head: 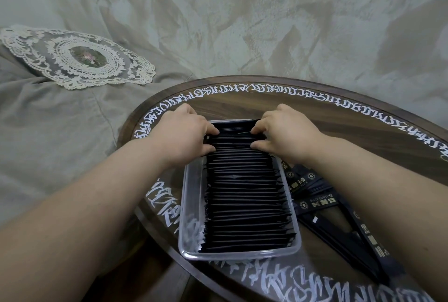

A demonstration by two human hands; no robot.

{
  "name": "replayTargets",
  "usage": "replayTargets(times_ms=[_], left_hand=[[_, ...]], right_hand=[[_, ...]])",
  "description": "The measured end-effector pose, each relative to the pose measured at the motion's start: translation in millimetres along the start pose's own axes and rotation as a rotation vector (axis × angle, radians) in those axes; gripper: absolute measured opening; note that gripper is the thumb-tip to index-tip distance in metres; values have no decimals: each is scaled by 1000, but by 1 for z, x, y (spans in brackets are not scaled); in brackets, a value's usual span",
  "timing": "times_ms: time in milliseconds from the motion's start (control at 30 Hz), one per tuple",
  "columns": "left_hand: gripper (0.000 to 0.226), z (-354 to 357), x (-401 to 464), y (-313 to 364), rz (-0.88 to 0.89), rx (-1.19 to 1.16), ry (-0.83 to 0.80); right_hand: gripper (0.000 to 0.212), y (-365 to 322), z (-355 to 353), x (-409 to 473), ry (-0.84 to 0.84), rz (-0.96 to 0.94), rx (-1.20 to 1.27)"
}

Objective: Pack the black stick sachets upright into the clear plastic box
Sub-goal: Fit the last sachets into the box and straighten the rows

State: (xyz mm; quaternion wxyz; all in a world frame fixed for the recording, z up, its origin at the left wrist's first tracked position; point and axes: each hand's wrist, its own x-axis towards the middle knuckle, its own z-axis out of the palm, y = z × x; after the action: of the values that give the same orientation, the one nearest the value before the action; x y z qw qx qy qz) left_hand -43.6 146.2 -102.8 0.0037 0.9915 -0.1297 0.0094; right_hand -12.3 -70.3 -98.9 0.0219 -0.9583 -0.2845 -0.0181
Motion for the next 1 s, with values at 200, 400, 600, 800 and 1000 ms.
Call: replayTargets(times_ms=[200,400,600,800,1000], left_hand=[[42,0,-3,-1,-10,-83,18],[26,7,-5,-1,-66,-160,156],[39,8,-3,2,-70,-203,229],[40,7,1,0,-35,-122,218],[28,0,-5,2,-56,-210,233]], right_hand=[[25,0,0,-2,52,-19,27],[23,0,2,-3,184,-18,34],[40,1,1,1,177,-15,27],[30,-1,2,6,105,-21,0],[19,2,-6,1,132,-8,93]])
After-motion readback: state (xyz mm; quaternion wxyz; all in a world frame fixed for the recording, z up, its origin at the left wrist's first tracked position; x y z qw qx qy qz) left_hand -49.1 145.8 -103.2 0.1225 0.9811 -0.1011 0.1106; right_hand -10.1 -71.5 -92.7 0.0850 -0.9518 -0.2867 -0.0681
